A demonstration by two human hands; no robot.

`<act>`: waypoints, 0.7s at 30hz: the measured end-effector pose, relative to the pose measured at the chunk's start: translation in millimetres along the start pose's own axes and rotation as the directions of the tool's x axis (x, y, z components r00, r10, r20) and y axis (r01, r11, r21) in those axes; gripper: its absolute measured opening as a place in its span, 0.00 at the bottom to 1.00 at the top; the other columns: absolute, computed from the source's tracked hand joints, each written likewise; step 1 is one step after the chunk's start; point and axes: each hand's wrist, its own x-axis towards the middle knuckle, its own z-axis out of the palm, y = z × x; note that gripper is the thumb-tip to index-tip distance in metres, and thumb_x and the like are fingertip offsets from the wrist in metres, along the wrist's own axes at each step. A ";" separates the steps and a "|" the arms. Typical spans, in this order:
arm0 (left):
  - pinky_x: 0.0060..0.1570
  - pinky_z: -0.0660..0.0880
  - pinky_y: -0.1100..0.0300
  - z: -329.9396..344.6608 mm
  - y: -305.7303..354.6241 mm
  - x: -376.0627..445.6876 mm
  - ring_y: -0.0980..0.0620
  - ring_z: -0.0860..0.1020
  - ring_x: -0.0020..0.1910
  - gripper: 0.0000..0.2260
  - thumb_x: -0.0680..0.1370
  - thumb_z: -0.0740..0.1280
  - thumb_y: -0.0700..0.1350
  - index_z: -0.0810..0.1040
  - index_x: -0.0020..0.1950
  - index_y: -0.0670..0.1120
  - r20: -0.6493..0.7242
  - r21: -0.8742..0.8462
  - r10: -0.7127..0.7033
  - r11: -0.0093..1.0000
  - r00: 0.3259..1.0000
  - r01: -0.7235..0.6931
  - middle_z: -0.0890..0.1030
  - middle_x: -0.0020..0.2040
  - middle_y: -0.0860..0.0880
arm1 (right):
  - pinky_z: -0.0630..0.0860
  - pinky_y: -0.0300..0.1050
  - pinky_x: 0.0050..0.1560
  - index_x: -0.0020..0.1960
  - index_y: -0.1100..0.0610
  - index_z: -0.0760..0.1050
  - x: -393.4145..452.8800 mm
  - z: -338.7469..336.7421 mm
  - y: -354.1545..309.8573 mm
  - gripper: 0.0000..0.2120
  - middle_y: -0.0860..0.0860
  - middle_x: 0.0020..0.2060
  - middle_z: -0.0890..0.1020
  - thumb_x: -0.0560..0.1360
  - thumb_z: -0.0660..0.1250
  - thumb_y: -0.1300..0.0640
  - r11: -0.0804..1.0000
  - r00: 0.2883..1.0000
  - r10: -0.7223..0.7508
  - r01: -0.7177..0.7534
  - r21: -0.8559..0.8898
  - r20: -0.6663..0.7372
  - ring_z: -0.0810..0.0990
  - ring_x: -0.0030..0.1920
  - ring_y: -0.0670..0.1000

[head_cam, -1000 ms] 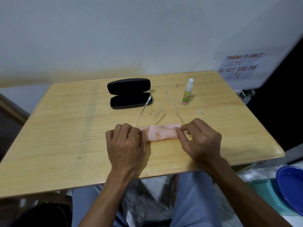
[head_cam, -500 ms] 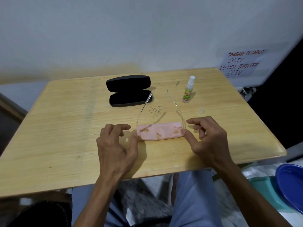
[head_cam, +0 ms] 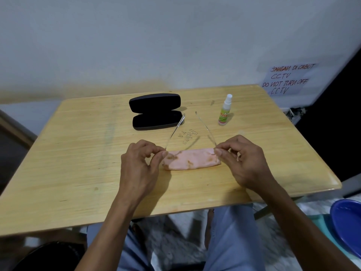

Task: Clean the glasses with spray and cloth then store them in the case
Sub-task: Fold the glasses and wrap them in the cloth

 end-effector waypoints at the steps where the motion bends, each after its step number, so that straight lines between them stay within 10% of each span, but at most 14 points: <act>1: 0.41 0.68 0.66 1.3 0.0 -0.6 0.52 0.75 0.43 0.03 0.75 0.73 0.47 0.86 0.42 0.50 -0.008 0.000 0.000 1.000 1.000 0.000 0.79 0.41 0.57 | 0.76 0.48 0.39 0.50 0.54 0.85 1.8 -0.7 -1.1 0.03 0.48 0.41 0.80 0.77 0.72 0.58 0.999 0.999 -0.027 0.028 -0.043 0.017 0.77 0.38 0.48; 14: 0.41 0.75 0.41 7.6 4.3 -2.9 0.52 0.74 0.43 0.02 0.74 0.73 0.47 0.85 0.41 0.51 -0.048 0.004 0.041 0.999 0.998 -0.041 0.77 0.40 0.62 | 0.68 0.45 0.38 0.54 0.49 0.82 8.2 12.1 -23.8 0.10 0.45 0.49 0.78 0.82 0.63 0.49 0.833 0.947 -0.106 0.250 -0.493 0.302 0.78 0.52 0.51; 21: 0.47 0.59 0.55 11.2 13.4 2.7 0.53 0.71 0.45 0.05 0.76 0.70 0.51 0.85 0.44 0.54 0.118 0.260 0.177 0.944 0.977 -0.202 0.79 0.41 0.59 | 0.74 0.39 0.43 0.50 0.52 0.86 4.1 12.4 -14.3 0.07 0.44 0.42 0.77 0.74 0.75 0.51 0.977 0.987 0.015 0.019 -0.210 0.160 0.76 0.45 0.41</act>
